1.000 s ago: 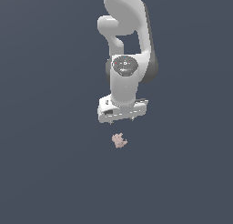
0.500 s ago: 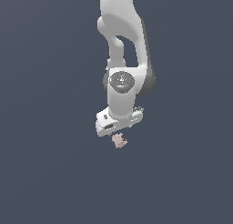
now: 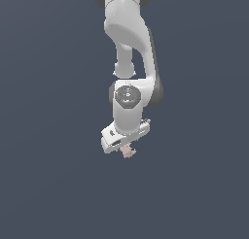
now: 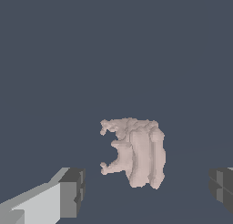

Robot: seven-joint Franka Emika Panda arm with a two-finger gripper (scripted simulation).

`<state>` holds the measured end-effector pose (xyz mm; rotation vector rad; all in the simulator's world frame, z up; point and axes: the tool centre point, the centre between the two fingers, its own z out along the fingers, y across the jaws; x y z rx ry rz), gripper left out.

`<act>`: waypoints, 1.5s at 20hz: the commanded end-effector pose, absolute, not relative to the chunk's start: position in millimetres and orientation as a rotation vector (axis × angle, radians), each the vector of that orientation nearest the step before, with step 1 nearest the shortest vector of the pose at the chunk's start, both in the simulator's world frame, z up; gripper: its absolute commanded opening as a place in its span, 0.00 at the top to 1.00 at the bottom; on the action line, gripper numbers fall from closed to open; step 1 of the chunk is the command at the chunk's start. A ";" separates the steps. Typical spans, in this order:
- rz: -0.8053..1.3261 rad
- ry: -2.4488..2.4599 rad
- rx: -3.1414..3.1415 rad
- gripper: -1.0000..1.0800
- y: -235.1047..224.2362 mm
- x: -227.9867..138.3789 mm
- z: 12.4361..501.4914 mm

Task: Pick up the object and move it to a goal position.

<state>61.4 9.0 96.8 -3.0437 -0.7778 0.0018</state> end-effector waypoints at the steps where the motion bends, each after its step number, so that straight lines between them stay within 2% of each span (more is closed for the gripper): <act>1: 0.000 -0.789 -3.041 0.04 8.8 62.7 95.9; 6: 0.001 -0.783 -3.042 0.04 8.9 61.8 90.1; 15: 0.000 -0.789 -3.041 0.04 8.9 61.2 49.1; 20: 0.000 -0.789 -3.041 0.04 8.7 62.6 45.8; 21: 0.000 -0.789 -3.041 1.00 8.7 62.6 45.8; 30: 0.000 -0.789 -3.041 1.00 8.7 62.6 45.8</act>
